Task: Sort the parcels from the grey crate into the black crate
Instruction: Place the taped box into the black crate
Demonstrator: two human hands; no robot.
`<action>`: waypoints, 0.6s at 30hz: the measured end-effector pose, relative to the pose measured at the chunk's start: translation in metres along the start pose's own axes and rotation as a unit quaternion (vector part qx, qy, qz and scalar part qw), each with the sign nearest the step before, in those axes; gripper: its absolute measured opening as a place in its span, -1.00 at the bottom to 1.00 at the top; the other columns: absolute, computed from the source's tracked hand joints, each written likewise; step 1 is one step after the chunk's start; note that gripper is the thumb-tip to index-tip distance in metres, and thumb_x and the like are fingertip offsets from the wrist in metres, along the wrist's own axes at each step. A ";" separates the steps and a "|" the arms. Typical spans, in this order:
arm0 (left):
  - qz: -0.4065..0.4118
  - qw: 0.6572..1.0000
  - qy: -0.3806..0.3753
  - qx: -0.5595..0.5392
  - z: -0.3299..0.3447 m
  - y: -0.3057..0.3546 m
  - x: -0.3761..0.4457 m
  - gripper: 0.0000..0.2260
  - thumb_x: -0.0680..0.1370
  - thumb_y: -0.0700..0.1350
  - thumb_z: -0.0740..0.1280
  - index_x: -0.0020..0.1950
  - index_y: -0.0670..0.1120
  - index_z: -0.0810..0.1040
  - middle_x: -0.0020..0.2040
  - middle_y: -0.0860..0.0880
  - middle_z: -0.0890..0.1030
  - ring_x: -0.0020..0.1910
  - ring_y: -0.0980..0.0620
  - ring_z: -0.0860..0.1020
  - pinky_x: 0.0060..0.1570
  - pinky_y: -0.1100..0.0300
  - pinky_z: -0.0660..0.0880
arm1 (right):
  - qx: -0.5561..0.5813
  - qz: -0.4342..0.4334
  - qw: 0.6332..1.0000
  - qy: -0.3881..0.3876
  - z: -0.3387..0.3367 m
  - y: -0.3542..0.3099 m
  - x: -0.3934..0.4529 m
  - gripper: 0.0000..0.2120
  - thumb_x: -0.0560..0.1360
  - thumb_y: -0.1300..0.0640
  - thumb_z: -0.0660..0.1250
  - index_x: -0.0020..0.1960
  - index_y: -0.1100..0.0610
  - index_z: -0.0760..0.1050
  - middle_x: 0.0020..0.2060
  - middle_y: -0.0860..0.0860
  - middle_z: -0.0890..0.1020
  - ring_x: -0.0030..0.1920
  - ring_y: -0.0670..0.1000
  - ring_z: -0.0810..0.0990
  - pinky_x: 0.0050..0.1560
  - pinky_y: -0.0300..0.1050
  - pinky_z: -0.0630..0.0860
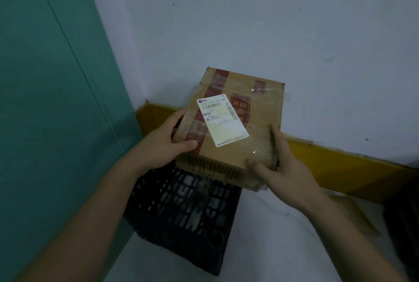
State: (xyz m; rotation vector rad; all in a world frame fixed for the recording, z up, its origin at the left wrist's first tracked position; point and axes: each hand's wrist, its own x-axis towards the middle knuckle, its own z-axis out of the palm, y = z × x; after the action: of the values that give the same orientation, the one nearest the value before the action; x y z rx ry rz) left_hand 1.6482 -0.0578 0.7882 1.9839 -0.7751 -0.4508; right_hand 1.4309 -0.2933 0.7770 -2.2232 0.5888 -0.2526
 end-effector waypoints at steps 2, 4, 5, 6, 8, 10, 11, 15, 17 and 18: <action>-0.010 1.000 -0.019 0.012 -0.024 -0.019 0.011 -0.24 0.54 0.01 0.58 0.60 0.31 0.24 0.33 0.23 0.61 0.31 0.18 0.61 0.39 0.01 0.54 | -0.014 0.011 1.000 -0.006 0.023 -0.013 0.010 0.00 0.56 -0.32 0.42 0.73 -0.31 -0.20 0.28 -0.16 0.51 -0.03 -0.15 0.63 -0.10 -0.19 0.59; -0.017 0.999 -0.037 0.035 -0.040 -0.038 0.020 -0.25 0.51 0.04 0.59 0.59 0.26 0.27 0.34 0.22 0.61 0.29 0.17 0.62 0.35 0.04 0.55 | -0.024 0.023 0.999 -0.016 0.046 -0.023 0.017 0.00 0.57 -0.32 0.41 0.73 -0.27 -0.22 0.21 -0.17 0.52 -0.06 -0.13 0.63 -0.09 -0.13 0.64; -0.015 0.998 -0.044 0.046 -0.045 -0.047 0.024 -0.24 0.48 0.06 0.59 0.59 0.23 0.28 0.33 0.22 0.61 0.27 0.18 0.63 0.30 0.09 0.57 | -0.028 0.030 0.999 -0.024 0.057 -0.026 0.021 0.00 0.58 -0.31 0.41 0.74 -0.25 -0.22 0.13 -0.19 0.54 -0.06 -0.09 0.65 -0.06 -0.04 0.68; -0.015 0.997 -0.053 0.056 -0.047 -0.057 0.027 -0.25 0.49 0.05 0.58 0.59 0.21 0.28 0.31 0.22 0.62 0.22 0.24 0.63 0.21 0.19 0.58 | -0.033 0.039 0.998 -0.030 0.068 -0.028 0.025 0.00 0.59 -0.29 0.41 0.74 -0.23 -0.22 0.05 -0.21 0.54 -0.08 -0.05 0.68 -0.04 0.06 0.71; -0.019 0.995 -0.066 0.071 -0.048 -0.075 0.032 -0.34 0.55 -0.07 0.56 0.53 0.20 0.31 0.23 0.27 0.60 0.08 0.42 0.60 0.00 0.43 0.52 | -0.048 0.056 0.996 -0.046 0.089 -0.028 0.033 0.01 0.60 -0.28 0.41 0.74 -0.21 -0.24 0.00 -0.14 0.57 -0.13 0.01 0.72 -0.06 0.13 0.72; -0.017 0.993 -0.076 0.088 -0.042 -0.094 0.038 -0.39 0.56 -0.16 0.54 0.44 0.22 0.29 0.17 0.34 0.54 0.02 0.48 0.55 -0.02 0.48 0.47 | -0.067 0.077 0.993 -0.059 0.108 -0.023 0.041 0.01 0.61 -0.29 0.40 0.74 -0.18 -0.26 0.02 -0.10 0.60 -0.18 0.00 0.71 -0.11 0.09 0.72; -0.018 0.992 -0.085 0.096 -0.040 -0.101 0.040 -0.39 0.56 -0.16 0.54 0.41 0.23 0.28 0.17 0.35 0.52 0.06 0.45 0.54 0.08 0.43 0.48 | -0.072 0.087 0.991 -0.065 0.118 -0.019 0.044 0.01 0.61 -0.30 0.39 0.73 -0.17 -0.27 0.00 -0.08 0.63 -0.20 0.00 0.71 -0.13 0.07 0.72; -0.007 0.978 -0.149 0.147 -0.022 -0.133 0.049 -0.16 0.48 0.10 0.58 0.64 0.26 0.19 0.32 0.17 0.53 0.31 0.15 0.54 0.37 0.07 0.51 | -0.091 0.112 0.985 -0.097 0.151 0.002 0.055 -0.03 0.63 -0.30 0.35 0.73 -0.14 -0.27 0.04 0.04 0.70 -0.18 0.04 0.71 -0.16 0.05 0.68; -0.023 0.971 -0.161 0.178 -0.014 -0.151 0.055 0.03 0.37 0.35 0.53 0.68 0.37 -0.04 0.40 0.05 0.47 0.35 0.06 0.50 0.38 -0.03 0.51 | -0.100 0.127 0.981 -0.109 0.164 0.011 0.062 -0.04 0.64 -0.29 0.32 0.72 -0.15 -0.30 0.04 0.09 0.69 -0.17 0.07 0.70 -0.24 -0.03 0.59; -0.031 0.969 -0.162 0.184 -0.010 -0.158 0.057 0.08 0.33 0.41 0.50 0.67 0.40 -0.11 0.45 0.01 0.44 0.36 0.03 0.48 0.39 -0.07 0.51 | -0.104 0.135 0.979 -0.111 0.171 0.017 0.067 -0.04 0.63 -0.27 0.32 0.71 -0.16 -0.32 0.09 0.14 0.68 -0.12 0.10 0.70 -0.24 -0.03 0.57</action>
State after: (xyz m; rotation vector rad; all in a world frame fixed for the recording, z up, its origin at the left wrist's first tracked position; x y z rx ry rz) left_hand 1.7492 -0.0318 0.6567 2.3161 -1.0638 -0.7236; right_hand 1.5462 -0.2228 0.6512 -2.2969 0.8126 0.2044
